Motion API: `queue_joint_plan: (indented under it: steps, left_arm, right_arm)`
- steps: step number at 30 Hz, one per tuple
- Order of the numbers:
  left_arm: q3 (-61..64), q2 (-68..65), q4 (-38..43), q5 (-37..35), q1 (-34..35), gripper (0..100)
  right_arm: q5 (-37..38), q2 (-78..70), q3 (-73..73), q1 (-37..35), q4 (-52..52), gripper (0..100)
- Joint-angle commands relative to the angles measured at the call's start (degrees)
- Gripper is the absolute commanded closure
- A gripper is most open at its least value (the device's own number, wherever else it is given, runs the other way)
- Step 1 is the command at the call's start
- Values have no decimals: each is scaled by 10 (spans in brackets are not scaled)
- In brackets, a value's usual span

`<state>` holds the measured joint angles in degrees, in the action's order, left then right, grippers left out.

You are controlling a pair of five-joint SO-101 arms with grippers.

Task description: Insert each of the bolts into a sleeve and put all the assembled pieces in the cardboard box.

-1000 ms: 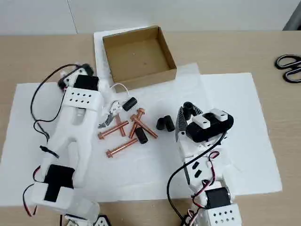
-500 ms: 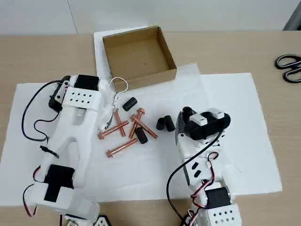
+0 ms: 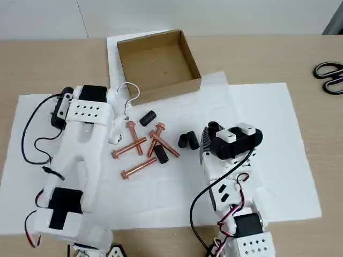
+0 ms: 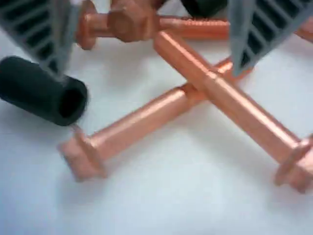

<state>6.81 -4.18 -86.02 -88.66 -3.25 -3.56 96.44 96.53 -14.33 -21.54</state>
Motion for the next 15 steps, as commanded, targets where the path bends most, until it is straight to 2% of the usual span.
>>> queue_joint_plan:
  steps: [1, 15]
  left_arm:
    - [37, 4, 33, -1, 1, 771]
    - [121, 4, 93, -1, -7, 771]
  right_arm:
    - [-1, 9, 3, 6, 0, 995]
    - [-1, 7, 3, 6, 0, 995]
